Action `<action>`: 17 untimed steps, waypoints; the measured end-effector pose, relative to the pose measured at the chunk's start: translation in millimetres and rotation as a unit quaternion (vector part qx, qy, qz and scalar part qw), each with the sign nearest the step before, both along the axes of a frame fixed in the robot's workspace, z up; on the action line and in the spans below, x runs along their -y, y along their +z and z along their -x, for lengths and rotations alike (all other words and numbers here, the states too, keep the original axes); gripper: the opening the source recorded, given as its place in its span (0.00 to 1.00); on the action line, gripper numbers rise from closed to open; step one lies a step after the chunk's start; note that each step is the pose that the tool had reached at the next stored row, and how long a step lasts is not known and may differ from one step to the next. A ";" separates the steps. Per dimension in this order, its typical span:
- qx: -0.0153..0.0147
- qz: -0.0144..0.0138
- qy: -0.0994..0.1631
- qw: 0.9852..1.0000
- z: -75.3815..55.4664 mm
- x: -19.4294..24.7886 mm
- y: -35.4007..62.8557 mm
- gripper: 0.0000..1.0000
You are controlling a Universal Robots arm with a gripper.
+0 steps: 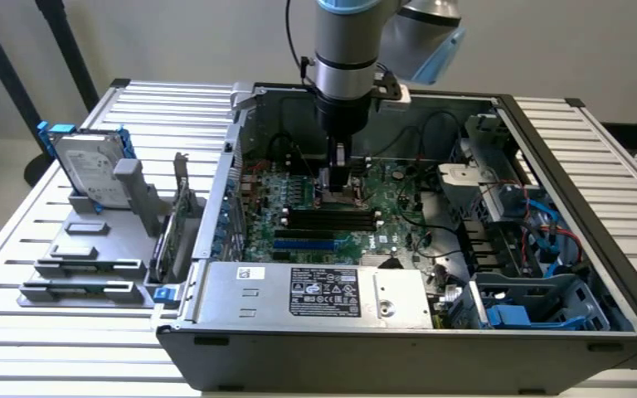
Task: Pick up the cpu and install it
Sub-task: 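Place the cpu into insertion slot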
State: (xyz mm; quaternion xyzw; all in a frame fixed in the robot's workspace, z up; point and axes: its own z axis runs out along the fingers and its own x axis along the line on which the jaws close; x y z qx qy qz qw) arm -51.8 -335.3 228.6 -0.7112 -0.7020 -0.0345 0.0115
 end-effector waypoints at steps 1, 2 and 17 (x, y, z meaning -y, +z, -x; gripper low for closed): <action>0.002 0.000 0.002 1.000 0.0 0.0 -1.1 0.55; 0.003 0.000 0.003 1.000 0.0 0.0 -2.1 0.55; 0.007 0.000 0.004 1.000 -1.9 0.5 -13.6 0.55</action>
